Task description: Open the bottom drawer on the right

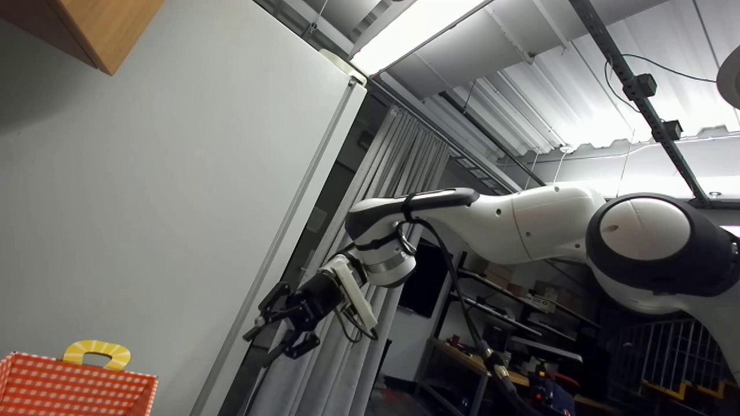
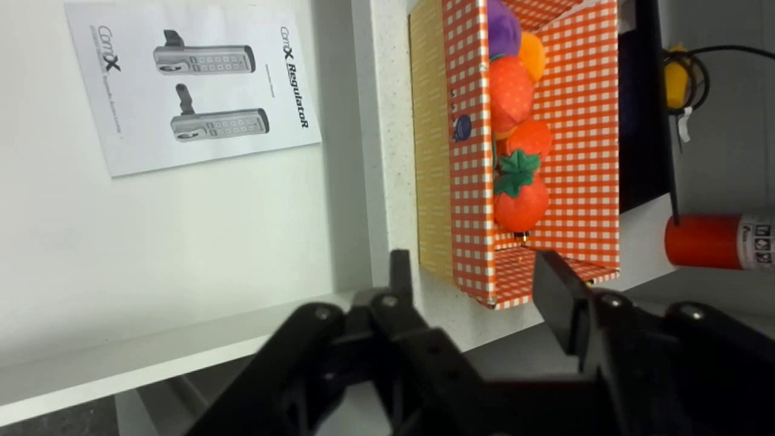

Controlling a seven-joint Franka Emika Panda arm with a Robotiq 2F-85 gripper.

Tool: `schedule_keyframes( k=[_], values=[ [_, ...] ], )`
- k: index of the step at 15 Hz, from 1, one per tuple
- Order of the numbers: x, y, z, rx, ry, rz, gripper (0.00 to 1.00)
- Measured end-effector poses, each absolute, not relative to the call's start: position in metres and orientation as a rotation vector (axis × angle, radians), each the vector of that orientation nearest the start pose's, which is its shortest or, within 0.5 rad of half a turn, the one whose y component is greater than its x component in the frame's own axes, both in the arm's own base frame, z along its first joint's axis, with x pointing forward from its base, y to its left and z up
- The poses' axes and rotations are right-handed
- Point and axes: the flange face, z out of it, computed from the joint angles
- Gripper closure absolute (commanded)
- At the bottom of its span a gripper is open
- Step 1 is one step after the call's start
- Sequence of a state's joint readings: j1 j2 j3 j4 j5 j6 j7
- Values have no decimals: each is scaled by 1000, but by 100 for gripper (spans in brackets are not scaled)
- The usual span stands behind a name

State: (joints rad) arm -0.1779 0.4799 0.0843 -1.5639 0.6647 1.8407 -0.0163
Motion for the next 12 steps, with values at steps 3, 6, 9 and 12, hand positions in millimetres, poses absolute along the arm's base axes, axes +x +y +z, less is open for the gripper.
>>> schedule_keyframes(
  k=[3, 6, 9, 12],
  values=[
    [668, -25, 375, -2412, 392, 239, 0],
    [666, -30, 380, -2405, 377, 261, 0],
    [665, -33, 384, -2403, 367, 272, 0],
    [664, -36, 387, -2401, 363, 281, 0]
  ],
)
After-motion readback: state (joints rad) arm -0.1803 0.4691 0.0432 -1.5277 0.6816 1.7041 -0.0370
